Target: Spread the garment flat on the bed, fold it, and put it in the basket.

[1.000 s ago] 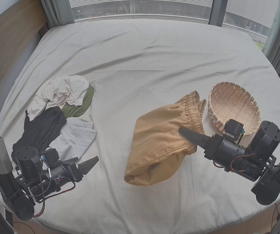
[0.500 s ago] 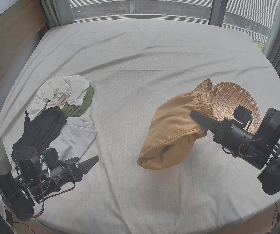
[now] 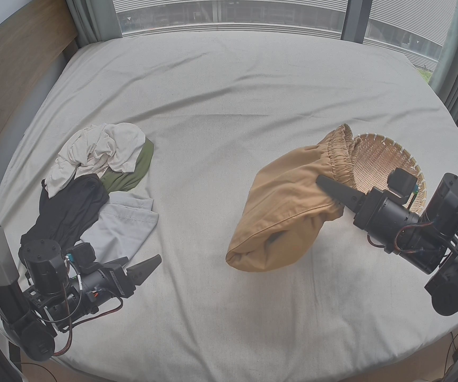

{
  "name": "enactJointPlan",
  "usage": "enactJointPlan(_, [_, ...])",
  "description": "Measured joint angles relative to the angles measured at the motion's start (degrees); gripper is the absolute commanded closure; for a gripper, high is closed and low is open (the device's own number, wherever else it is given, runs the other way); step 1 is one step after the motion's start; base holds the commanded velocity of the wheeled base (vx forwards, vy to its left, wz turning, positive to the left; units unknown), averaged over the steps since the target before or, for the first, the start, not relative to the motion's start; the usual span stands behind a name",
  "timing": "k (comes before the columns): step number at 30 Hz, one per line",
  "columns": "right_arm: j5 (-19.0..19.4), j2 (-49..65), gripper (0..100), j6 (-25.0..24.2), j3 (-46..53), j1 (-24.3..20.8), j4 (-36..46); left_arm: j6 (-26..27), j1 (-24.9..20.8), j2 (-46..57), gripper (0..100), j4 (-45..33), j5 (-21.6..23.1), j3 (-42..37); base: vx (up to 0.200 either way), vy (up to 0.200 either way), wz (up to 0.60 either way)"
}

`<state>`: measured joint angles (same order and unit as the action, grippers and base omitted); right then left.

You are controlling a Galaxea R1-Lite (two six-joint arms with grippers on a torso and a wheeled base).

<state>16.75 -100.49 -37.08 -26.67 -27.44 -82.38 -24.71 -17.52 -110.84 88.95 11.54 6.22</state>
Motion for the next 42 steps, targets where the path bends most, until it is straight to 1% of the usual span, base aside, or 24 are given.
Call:
enactJointPlan(3, [0.0,0.3,100,0.4,-0.6,1.4,0.1,0.0,0.0,0.0,0,0.0,0.0,0.0,0.0,0.0,0.0])
enactJointPlan(6, [0.0,0.6,100,0.5,-1.3,3.9,0.5,0.0,0.0,0.0,0,0.0,0.0,0.0,0.0,0.0,0.0])
enactJointPlan(18, [0.0,0.8,100,1.1,-6.6,17.7,1.3,0.0,-0.1,0.0,0,0.0,0.0,0.0,0.0,0.0,0.0])
enactJointPlan(24, [0.0,0.7,100,1.1,-10.4,24.8,4.0,-0.1,-0.1,0.0,0,0.0,0.0,0.0,0.0,0.0,0.0])
enactJointPlan(28, [0.0,0.0,100,1.2,-12.9,28.8,5.1,-0.1,-0.1,0.0,0,0.0,0.0,0.0,0.0,0.0,0.0])
enactJointPlan(30, [0.0,-0.8,100,1.8,-13.8,30.2,5.3,0.0,-0.1,0.0,0,0.0,0.1,0.0,0.0,0.0,0.0])
enactJointPlan(33, [0.0,-2.5,100,4.3,-14.6,32.1,5.4,0.0,-0.1,0.0,0,0.0,0.0,0.0,0.0,0.0,0.0])
enactJointPlan(37, [0.1,-4.3,100,5.1,-13.7,32.8,5.3,0.0,-0.1,0.0,0,0.0,0.1,0.0,0.0,0.0,0.0])
enactJointPlan(38, [0.2,-4.5,0,5.1,-13.5,32.9,5.2,0.0,-0.1,0.0,0,0.0,0.1,0.0,0.0,0.0,0.0])
enactJointPlan(42, [0.7,-5.4,0,5.3,-11.9,32.9,5.1,0.0,-0.1,0.0,0,0.0,0.0,0.0,0.0,0.0,0.0])
